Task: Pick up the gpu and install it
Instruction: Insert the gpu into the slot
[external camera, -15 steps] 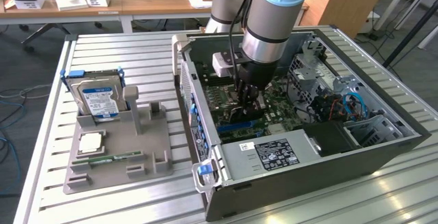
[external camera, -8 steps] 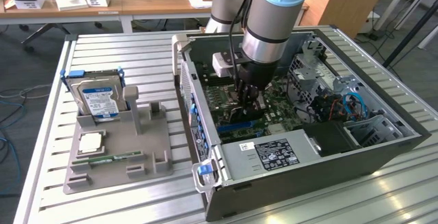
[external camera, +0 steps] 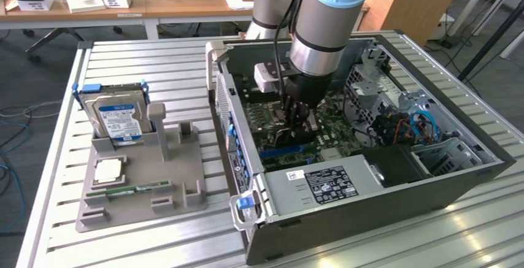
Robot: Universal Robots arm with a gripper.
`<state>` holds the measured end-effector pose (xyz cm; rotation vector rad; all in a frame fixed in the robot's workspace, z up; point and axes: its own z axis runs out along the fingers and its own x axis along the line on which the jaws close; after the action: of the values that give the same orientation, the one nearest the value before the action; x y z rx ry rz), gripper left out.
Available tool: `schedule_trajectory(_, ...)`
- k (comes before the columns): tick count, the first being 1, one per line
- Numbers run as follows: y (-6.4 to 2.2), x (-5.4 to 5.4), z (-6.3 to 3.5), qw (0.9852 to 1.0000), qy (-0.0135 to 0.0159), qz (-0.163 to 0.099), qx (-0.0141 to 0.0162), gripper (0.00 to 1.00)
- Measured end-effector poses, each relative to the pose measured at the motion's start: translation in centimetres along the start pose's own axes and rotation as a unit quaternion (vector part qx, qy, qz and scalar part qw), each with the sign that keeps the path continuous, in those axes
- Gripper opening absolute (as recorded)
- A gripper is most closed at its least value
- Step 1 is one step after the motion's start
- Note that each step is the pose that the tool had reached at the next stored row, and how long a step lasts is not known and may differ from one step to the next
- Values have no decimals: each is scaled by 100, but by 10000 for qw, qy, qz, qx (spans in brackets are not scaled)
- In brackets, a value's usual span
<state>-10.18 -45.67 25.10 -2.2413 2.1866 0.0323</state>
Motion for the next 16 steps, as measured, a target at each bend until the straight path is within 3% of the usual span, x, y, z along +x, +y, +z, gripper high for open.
schedule_trajectory(16, -6, 12, 1, 10000, 0, 80, 2, 26)
